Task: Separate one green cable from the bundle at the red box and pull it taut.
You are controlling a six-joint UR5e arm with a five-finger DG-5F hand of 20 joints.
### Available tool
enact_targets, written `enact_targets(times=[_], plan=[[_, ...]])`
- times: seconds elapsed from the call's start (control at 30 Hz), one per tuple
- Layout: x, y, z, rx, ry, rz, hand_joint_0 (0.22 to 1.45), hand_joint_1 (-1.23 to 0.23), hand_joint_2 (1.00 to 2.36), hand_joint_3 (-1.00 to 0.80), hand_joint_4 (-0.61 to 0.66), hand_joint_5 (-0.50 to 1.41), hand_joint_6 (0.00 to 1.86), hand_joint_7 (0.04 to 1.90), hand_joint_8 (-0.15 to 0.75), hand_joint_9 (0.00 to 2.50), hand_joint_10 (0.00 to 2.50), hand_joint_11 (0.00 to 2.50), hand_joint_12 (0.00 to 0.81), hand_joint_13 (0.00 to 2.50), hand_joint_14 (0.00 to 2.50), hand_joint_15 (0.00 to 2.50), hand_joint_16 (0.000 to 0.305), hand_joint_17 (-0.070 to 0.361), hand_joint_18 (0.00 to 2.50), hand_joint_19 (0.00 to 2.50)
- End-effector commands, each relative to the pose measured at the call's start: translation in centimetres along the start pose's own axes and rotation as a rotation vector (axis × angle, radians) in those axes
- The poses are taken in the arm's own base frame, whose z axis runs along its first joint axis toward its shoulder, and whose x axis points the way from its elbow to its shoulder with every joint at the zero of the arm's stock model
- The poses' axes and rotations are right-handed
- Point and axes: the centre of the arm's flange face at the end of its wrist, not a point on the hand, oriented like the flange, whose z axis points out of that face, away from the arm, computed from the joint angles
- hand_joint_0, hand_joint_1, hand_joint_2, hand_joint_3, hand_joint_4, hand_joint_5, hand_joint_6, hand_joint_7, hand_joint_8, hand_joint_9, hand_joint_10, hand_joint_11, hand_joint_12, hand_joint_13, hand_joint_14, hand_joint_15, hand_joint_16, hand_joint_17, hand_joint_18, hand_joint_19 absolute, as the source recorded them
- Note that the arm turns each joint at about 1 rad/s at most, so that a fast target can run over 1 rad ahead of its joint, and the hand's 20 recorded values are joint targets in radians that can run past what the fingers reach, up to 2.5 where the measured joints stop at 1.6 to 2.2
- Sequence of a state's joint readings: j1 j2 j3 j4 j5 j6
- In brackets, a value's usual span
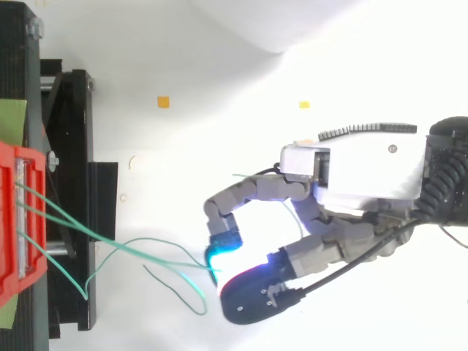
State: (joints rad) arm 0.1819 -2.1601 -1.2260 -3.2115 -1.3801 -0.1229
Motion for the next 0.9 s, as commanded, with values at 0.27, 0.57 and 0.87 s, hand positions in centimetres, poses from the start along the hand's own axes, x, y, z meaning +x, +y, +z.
enact_targets(times=[0.27,0.57,0.87], plan=[[-1.5,-0.9,-1.1,0.071,0.074,-0.076,0.73,-0.69,1.02,-0.19,0.14,0.13,0.5,1.48,0.013,2.5,1.68,1.21,0.133,1.97,2.5,0.74,0.047,0.106,1.86,1.41],[-2.7,-0.2,-1.8,0.053,0.081,-0.093,0.73,-0.68,1.02,-0.2,0.14,0.13,0.5,1.48,0.015,2.5,1.72,1.18,0.133,1.97,2.5,0.74,0.047,0.105,1.86,1.39],[-3.2,1.2,-2.6,0.031,0.074,-0.094,0.73,-0.68,1.02,-0.2,0.15,0.13,0.5,1.48,0.019,2.5,1.76,1.16,0.129,1.97,2.5,0.74,0.046,0.104,1.87,1.39]])
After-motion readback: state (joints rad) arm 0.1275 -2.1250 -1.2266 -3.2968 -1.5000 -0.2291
